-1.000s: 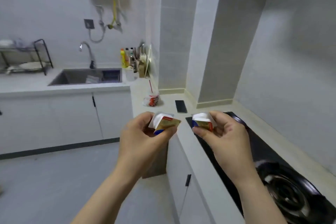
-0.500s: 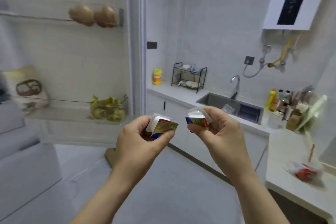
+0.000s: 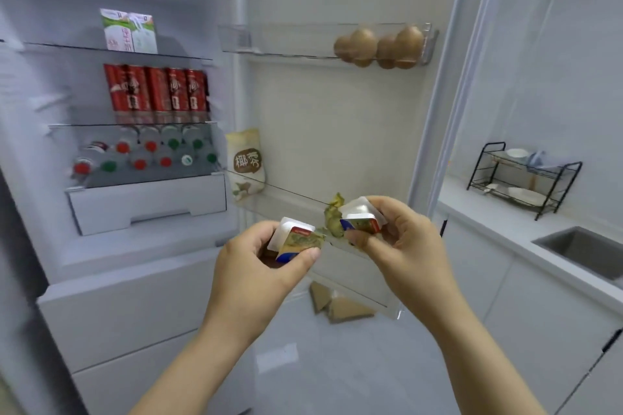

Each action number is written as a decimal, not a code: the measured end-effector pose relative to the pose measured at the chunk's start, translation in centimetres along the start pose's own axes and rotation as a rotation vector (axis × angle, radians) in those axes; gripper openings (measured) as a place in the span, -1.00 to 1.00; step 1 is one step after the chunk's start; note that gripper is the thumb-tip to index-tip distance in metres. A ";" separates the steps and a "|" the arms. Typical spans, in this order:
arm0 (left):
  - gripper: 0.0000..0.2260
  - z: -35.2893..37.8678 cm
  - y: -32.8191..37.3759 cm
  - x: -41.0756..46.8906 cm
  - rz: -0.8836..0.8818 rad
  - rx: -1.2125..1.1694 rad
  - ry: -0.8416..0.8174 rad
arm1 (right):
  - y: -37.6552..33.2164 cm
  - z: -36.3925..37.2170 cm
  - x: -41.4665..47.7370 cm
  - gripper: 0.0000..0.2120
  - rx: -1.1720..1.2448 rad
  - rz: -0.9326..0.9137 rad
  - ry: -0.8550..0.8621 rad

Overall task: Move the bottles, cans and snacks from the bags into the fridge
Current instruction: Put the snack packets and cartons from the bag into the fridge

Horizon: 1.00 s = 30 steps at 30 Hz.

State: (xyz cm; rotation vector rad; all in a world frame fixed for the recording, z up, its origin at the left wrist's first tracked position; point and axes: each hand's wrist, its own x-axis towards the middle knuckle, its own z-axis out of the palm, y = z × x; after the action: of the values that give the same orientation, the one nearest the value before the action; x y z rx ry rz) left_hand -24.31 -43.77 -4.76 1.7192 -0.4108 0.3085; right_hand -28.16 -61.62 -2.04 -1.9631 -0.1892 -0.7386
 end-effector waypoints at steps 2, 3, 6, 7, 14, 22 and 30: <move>-0.87 -0.8 -1.0 2.0 -0.003 0.008 -0.013 | 0.5 1.1 1.5 -0.76 -0.024 0.013 0.007; -0.87 -1.2 -1.5 3.2 0.004 0.015 -0.025 | 0.7 1.5 2.4 -0.76 -0.041 0.024 0.020; -0.87 -2.5 -2.4 7.4 0.039 0.027 -0.039 | 1.2 2.6 5.2 -0.78 -0.095 0.061 0.058; -0.88 -2.9 -2.8 8.9 0.052 0.030 -0.044 | 1.4 3.0 6.3 -0.80 -0.121 0.068 0.064; -0.89 -3.7 -6.2 17.9 0.094 0.103 -0.117 | 4.8 6.8 13.0 -0.91 -0.341 0.120 0.013; -0.77 -0.8 -9.1 28.2 0.011 0.580 -0.439 | 10.0 9.1 20.0 -0.87 -0.575 0.326 -0.257; -0.85 2.1 -12.9 31.4 -0.188 0.798 -0.728 | 14.9 10.3 20.2 -0.69 -0.724 0.417 -0.395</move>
State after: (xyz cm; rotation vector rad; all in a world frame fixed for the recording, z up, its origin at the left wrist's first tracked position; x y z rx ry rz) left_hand 9.52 -46.97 -3.29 2.6252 -0.7018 -0.3704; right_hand -1.33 -63.84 -5.10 -2.7069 0.2930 -0.1279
